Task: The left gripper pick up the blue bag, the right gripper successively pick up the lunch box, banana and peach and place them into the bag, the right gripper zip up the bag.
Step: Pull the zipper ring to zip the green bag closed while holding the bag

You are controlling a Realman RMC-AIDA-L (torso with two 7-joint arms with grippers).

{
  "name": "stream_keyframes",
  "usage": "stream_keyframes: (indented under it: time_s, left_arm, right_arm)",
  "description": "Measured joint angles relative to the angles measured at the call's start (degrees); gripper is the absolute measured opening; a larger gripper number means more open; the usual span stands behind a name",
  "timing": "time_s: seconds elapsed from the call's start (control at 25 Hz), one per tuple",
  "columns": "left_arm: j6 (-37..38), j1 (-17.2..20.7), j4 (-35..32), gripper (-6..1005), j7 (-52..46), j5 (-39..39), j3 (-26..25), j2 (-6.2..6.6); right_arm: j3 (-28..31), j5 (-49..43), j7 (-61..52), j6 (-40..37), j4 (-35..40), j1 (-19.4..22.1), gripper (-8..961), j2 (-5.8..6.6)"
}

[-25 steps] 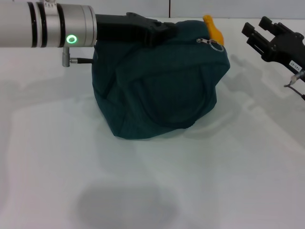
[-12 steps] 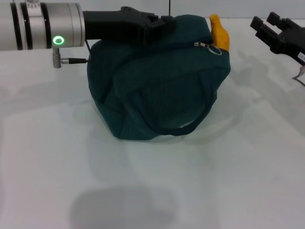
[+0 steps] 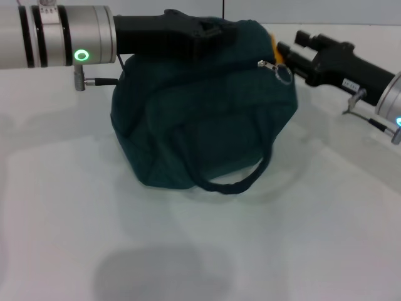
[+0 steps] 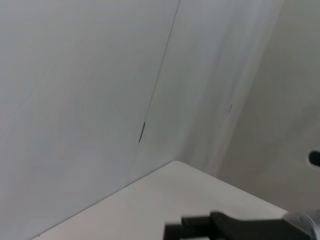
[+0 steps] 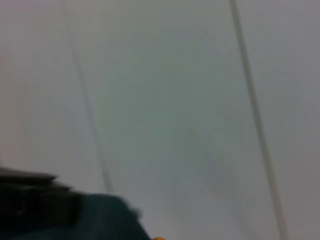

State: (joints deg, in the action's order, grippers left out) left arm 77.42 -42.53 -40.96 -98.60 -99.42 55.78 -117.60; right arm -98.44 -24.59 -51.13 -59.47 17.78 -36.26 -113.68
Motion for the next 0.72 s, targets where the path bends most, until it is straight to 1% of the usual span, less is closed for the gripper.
stream_keyframes:
  time_s: [0.08,0.2,0.36,0.48,0.6,0.72]
  left_arm:
    - [0.0,0.0,0.0,47,0.0,0.1,0.0,-0.03]
    - [-0.2,0.1,0.0,47,0.1,0.6,0.0,-0.14]
    - [-0.3,0.2,0.1,47,0.6,1.1,0.0,-0.18]
    - [-0.3,0.3,0.1,48,1.2,1.3,0.0,-0.2]
    - [-0.3,0.2,0.2,48,1.7,1.4,0.0,-0.37]
    - [-0.3,0.1,0.3,48,2.5,1.4,0.0,-0.59]
  right_arm:
    - [0.1,-2.7,-2.0,-2.0,0.1,0.3,543,0.37]
    - [0.7,-5.0,-3.2,-6.6,0.1,1.7,543,1.3]
    - [4.3,-5.0,-3.2,-7.4,0.2,3.6,542,1.98]
    - [7.3,-5.0,-2.8,-6.3,0.0,4.1,541,2.32]
    - [8.6,-5.3,-2.7,-3.9,-0.5,3.3,540,2.27]
    - [8.5,-8.5,-2.9,-2.4,-0.5,1.2,540,1.56]
